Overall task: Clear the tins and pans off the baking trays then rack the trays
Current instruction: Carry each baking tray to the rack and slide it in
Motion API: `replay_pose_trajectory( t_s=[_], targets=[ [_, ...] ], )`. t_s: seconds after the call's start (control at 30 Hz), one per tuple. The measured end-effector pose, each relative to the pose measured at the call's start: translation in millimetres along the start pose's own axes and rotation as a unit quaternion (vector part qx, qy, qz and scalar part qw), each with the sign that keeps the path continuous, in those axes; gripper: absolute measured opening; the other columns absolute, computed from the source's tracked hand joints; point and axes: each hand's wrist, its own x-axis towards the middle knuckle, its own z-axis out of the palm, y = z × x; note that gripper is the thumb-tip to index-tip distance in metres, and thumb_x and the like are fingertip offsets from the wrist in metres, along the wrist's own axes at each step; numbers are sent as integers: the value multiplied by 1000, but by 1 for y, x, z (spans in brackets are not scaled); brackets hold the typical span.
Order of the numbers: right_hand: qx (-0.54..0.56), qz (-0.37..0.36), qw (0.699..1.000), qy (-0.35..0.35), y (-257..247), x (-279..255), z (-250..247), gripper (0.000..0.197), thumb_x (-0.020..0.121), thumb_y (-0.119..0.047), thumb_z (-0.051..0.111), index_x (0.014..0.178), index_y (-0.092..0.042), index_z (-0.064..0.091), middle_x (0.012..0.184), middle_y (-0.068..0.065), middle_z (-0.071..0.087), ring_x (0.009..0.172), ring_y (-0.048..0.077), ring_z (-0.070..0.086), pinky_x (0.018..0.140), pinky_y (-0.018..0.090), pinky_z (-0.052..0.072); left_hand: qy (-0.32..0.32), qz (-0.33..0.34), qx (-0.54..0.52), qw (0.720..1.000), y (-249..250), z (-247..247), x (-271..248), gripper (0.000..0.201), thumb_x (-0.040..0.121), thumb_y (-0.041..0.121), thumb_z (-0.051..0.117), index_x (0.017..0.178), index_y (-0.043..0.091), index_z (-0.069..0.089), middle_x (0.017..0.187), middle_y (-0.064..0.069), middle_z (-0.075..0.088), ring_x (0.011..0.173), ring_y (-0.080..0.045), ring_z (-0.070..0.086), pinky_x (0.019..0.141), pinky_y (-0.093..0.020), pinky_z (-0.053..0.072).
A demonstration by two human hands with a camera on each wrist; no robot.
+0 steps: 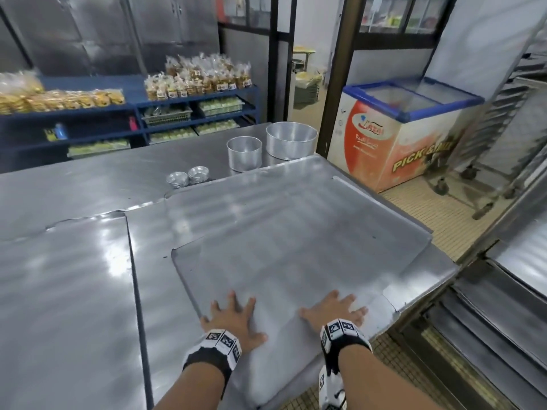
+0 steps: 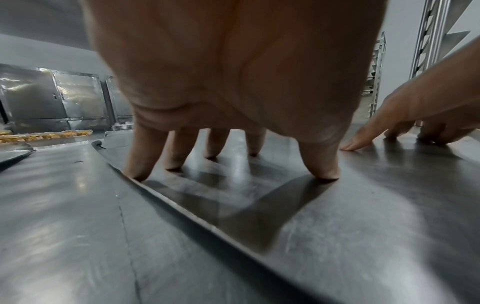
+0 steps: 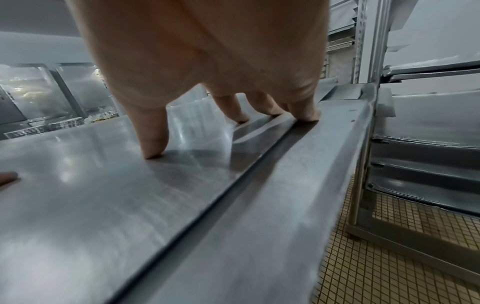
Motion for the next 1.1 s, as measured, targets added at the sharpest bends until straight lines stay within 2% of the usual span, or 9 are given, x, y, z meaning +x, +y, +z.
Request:
replay_pose_trajectory(
  t_s=[0.17, 0.3, 0.4, 0.5, 0.63, 0.77, 0.9, 1.0, 1.1],
  targets=[
    [-38, -68, 997, 11, -9, 23, -10, 113, 60, -67, 64, 153, -23, 18, 162, 13, -1, 145, 50, -1, 120, 53, 12, 8, -49, -26, 998, 12, 1, 0, 99, 76, 83, 47, 156, 48, -1, 169, -2, -11, 149, -53, 4, 113, -68, 21],
    [-63, -102, 993, 0, -12, 40, -15, 113, 60, -64, 63, 155, -26, 13, 162, 12, -1, 145, 51, 1, 119, 51, 14, 89, -79, -80, 990, 13, -9, -3, 73, 84, 64, 51, 148, 36, 28, 152, -4, 32, 136, -39, 35, 106, -49, 43],
    [-45, -110, 993, 4, -10, 42, -17, 106, 63, -58, 63, 154, -27, 17, 161, 12, 1, 145, 50, 2, 120, 49, 13, 182, -209, -186, 943, -4, -15, -1, 65, 89, 37, 59, 146, 23, 32, 141, -14, 39, 126, -35, 41, 100, -41, 45],
    [-5, -117, 993, 29, -2, 38, -13, 94, 75, -52, 63, 153, -22, 22, 160, 19, 7, 146, 46, 8, 121, 44, 16, 165, -323, -345, 866, -30, -16, 5, 62, 90, 17, 63, 142, 4, 31, 137, -25, 39, 123, -43, 45, 99, -47, 47],
    [97, -117, 987, 48, 5, 27, -2, 84, 86, -36, 66, 153, -10, 23, 157, 25, 14, 148, 36, 13, 120, 40, 23, 127, -308, -381, 863, -53, -14, 16, 27, 91, 4, 59, 115, -7, 60, 123, -27, 63, 114, -40, 62, 84, -37, 50],
    [172, -126, 976, 49, 6, 5, 3, 69, 87, -21, 61, 148, -9, 33, 152, 11, 27, 137, 34, 40, 109, 42, 40, 110, -301, -410, 854, -55, -19, 16, 23, 91, 5, 61, 108, -9, 66, 118, -27, 67, 112, -41, 64, 80, -37, 48],
    [247, -88, 962, 82, 11, -13, 6, 67, 91, -11, 58, 151, -8, 29, 153, 14, 30, 128, 34, 47, 77, 20, 45, 105, -274, -390, 873, -66, -27, 17, 27, 92, 9, 61, 113, -6, 67, 124, -21, 67, 116, -36, 65, 90, -36, 51],
    [302, -37, 949, 82, 14, -23, 9, 76, 84, -15, 68, 149, -4, 29, 143, 22, 42, 126, 38, 48, 98, 37, 46, 113, -251, -381, 883, -68, -35, 11, 31, 92, 9, 61, 118, -7, 65, 130, -22, 65, 120, -38, 62, 97, -37, 50],
    [322, -10, 946, 35, 17, -33, 7, 72, 82, -18, 71, 141, 1, 35, 133, 22, 52, 120, 38, 54, 96, 37, 46, 130, -229, -376, 889, -66, -41, 3, 30, 89, 10, 62, 115, -5, 67, 127, -21, 67, 118, -37, 63, 98, -38, 52]
  ],
)
